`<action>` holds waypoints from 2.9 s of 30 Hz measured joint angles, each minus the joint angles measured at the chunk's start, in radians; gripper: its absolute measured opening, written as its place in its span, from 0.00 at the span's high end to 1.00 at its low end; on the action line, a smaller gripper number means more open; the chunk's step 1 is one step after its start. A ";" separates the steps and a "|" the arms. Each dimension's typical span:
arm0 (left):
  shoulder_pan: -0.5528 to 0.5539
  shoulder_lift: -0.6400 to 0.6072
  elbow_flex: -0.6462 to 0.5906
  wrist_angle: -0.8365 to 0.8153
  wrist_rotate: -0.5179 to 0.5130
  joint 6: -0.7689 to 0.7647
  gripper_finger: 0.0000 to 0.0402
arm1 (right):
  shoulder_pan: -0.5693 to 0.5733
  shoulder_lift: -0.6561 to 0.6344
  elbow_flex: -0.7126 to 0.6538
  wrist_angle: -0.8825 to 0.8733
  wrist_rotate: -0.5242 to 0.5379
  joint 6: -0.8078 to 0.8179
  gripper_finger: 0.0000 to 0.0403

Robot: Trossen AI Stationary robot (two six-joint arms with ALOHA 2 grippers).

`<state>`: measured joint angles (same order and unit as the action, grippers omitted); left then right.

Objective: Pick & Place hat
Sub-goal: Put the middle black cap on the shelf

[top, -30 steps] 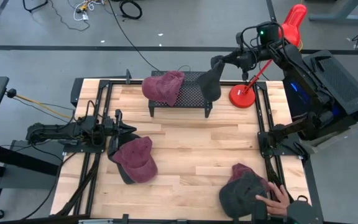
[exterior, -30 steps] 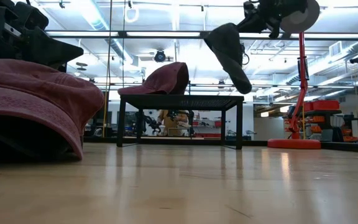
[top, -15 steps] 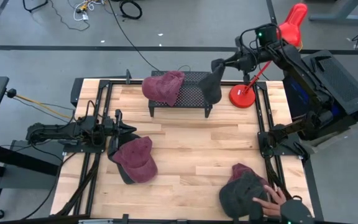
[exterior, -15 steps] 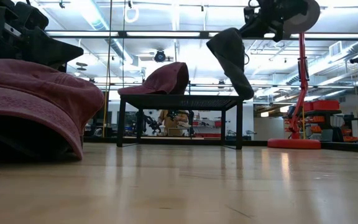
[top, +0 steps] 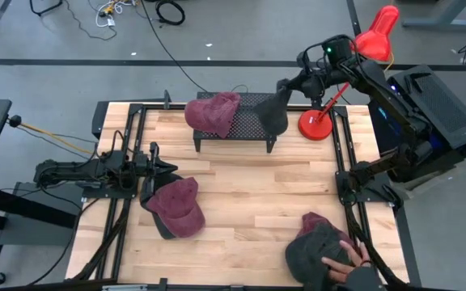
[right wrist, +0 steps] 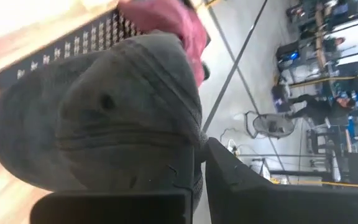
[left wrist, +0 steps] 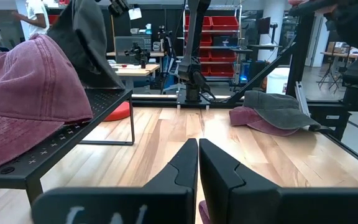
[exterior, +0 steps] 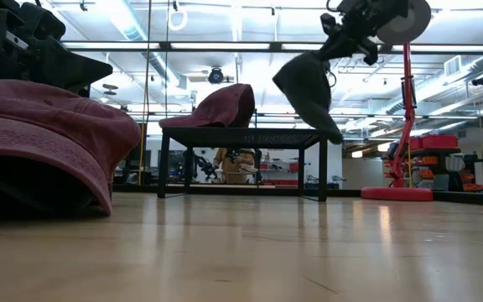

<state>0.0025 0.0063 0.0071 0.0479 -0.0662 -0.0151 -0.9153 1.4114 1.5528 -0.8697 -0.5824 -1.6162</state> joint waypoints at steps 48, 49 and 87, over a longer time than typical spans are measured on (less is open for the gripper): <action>0.000 0.000 0.000 0.000 0.000 0.000 0.95 | 0.101 0.159 0.000 0.294 -0.036 0.043 0.97; 0.000 0.000 0.000 0.000 0.000 0.000 0.95 | 0.101 0.159 0.000 0.294 -0.036 0.046 0.97; 0.000 0.000 0.000 0.000 0.000 0.000 0.95 | 0.101 0.159 -0.037 0.349 -0.028 0.089 0.97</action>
<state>0.0025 0.0063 0.0074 0.0479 -0.0662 -0.0154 -0.8146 1.5707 1.5160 -0.5203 -0.6106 -1.5271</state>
